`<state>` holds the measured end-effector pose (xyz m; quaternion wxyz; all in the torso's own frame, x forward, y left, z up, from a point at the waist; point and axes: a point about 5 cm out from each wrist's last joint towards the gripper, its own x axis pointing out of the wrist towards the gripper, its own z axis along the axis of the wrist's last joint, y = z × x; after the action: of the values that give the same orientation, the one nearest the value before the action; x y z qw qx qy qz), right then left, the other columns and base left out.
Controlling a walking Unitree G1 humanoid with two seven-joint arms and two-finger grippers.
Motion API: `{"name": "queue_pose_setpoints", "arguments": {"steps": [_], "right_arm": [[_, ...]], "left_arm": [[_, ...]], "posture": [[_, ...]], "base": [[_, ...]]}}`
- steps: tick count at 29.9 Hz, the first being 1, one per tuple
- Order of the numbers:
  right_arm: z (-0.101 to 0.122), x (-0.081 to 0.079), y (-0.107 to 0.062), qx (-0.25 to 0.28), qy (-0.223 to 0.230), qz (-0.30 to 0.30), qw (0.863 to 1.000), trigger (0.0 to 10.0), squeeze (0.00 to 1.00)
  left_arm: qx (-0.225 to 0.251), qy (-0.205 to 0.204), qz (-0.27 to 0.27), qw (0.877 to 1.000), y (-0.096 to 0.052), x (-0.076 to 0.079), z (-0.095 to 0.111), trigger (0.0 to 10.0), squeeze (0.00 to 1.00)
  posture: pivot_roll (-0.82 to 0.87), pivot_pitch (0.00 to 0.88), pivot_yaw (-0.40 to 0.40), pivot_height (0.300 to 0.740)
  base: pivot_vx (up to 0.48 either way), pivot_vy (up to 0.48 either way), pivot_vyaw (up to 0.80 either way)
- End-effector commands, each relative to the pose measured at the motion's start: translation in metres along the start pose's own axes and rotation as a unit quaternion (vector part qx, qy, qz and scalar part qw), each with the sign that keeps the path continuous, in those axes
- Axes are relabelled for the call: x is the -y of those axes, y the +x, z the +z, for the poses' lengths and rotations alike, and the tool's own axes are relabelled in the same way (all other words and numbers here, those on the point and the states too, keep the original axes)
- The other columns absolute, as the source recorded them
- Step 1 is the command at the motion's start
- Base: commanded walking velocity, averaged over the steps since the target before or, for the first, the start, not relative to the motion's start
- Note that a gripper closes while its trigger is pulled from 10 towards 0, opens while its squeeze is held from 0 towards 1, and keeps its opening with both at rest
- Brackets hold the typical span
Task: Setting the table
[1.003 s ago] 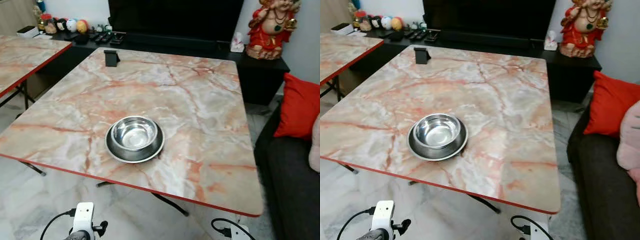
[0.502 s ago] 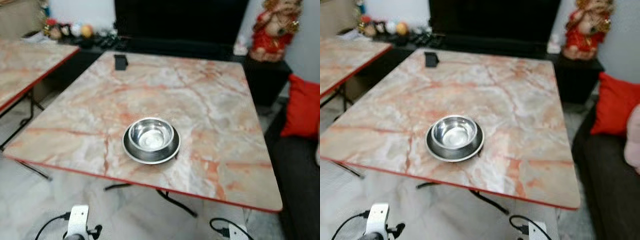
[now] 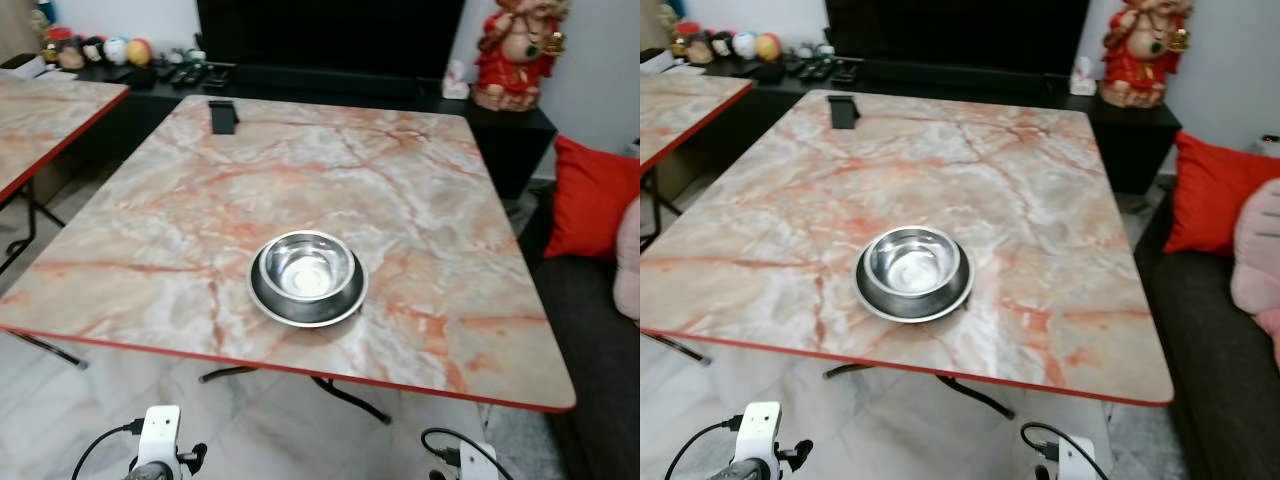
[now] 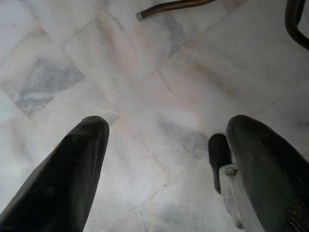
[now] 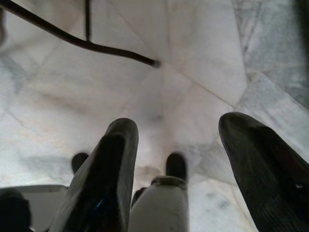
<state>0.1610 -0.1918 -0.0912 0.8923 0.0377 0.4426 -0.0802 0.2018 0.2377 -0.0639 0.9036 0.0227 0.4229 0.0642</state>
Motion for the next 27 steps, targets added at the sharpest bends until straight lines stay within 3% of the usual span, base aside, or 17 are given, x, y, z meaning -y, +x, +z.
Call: {"name": "queue_pose_setpoints", "arguments": {"steps": [1,27], "right_arm": [[-0.0142,0.0103,-0.0039,-0.025,0.012,-0.015,0.999,10.0,0.00],[-0.0180,0.0077,-0.0042,-0.040,0.008,-0.010,0.999,10.0,0.00]], "left_arm": [[-0.005,0.000,-0.002,1.000,0.0002,0.0024,-0.0013,10.0,0.00],[-0.009,0.006,0.001,1.000,-0.0003,0.0016,-0.0040,10.0,0.00]], "posture": [[0.00,0.000,0.000,0.740],[0.01,0.000,0.010,0.740]], "base": [[0.000,0.480,0.00],[0.000,0.480,0.00]]}}
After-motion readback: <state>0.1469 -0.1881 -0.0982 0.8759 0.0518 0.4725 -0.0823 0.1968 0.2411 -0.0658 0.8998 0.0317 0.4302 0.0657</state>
